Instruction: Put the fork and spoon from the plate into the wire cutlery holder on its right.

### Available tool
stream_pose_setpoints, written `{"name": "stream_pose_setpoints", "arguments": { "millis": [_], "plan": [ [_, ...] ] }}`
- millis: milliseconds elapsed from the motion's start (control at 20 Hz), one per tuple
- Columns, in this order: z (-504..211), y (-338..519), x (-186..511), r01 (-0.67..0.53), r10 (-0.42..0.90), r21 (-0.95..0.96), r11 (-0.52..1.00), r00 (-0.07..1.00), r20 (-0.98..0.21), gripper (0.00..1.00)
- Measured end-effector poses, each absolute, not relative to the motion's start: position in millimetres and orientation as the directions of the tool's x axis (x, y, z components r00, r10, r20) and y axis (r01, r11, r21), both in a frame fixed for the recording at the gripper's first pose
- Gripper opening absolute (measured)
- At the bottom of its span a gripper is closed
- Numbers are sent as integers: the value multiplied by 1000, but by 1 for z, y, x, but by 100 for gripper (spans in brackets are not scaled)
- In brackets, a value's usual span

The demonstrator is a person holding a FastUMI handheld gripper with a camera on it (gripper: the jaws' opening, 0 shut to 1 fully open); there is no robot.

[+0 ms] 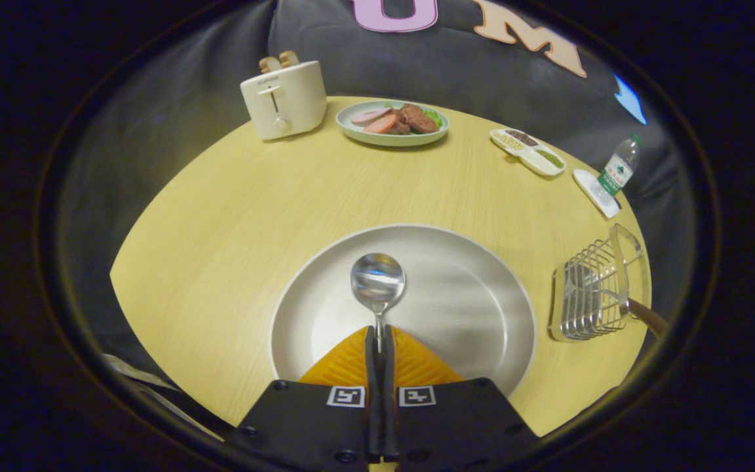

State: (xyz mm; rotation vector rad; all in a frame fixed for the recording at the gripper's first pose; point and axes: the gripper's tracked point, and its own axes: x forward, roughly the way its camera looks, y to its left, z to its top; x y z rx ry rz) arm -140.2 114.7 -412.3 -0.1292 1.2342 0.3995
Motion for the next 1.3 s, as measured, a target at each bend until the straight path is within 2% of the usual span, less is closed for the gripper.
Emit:
{"name": "stream_pose_setpoints", "arguments": {
  "millis": [700, 1300],
  "plan": [
    [-369, 69, -103, -391, 206, 91, 916, 261, -943, 5],
    [-336, 12, -72, -352, 157, 61, 934, 252, -955, 5]
  ]
}}
